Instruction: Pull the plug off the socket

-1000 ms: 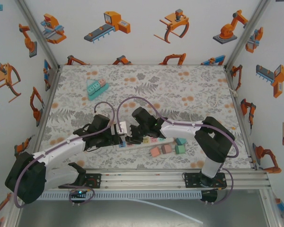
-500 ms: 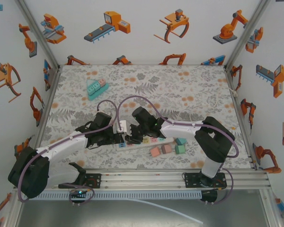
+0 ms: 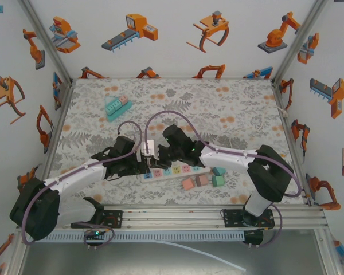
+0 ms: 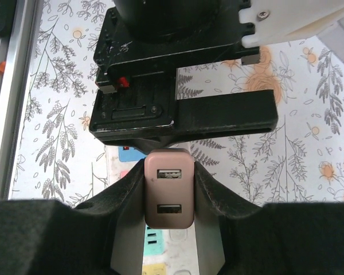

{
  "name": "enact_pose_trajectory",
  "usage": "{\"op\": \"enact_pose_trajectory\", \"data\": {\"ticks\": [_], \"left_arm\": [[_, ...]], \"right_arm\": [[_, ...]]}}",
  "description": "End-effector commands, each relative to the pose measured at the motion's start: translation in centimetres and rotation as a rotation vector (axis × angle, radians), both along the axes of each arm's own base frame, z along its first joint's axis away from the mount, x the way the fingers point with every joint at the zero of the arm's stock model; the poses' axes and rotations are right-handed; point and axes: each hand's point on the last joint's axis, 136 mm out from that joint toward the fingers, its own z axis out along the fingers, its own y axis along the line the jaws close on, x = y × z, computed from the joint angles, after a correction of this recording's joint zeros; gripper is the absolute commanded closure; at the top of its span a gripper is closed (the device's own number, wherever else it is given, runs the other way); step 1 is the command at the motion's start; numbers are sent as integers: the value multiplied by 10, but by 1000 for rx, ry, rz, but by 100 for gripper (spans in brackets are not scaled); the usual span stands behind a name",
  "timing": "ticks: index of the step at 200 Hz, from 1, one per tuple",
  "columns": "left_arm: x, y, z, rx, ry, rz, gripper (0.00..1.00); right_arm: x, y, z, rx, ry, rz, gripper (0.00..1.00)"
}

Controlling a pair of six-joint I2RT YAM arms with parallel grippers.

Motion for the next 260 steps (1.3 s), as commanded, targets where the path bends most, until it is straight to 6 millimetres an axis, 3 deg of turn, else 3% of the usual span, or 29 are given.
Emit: {"op": "enact_pose_trajectory", "data": {"ticks": [1, 46, 84, 116, 139, 168, 214, 260], "left_arm": [[-19, 21, -19, 121, 70, -28, 19], [9, 0, 16, 76, -33, -71, 17], [35, -22, 58, 24, -151, -115, 16], [41, -46, 92, -70, -272, -184, 16], [28, -72, 118, -161, -358, -313, 17], [-3, -103, 146, -270, -438, -518, 16], [-41, -127, 164, -364, -506, -707, 15], [-45, -129, 170, -349, -555, -729, 14]], "right_arm": [[4, 0, 28, 66, -22, -43, 85], [28, -21, 64, 134, 162, -384, 88], [40, -62, 83, 147, 386, -731, 96], [29, -99, 81, 99, 567, -926, 99], [17, -124, 81, 120, 651, -1002, 97], [9, -164, 69, 142, 780, -1118, 97], [1, -224, 36, 206, 1015, -1284, 98], [-23, -253, -15, 208, 1261, -1392, 97]]}}
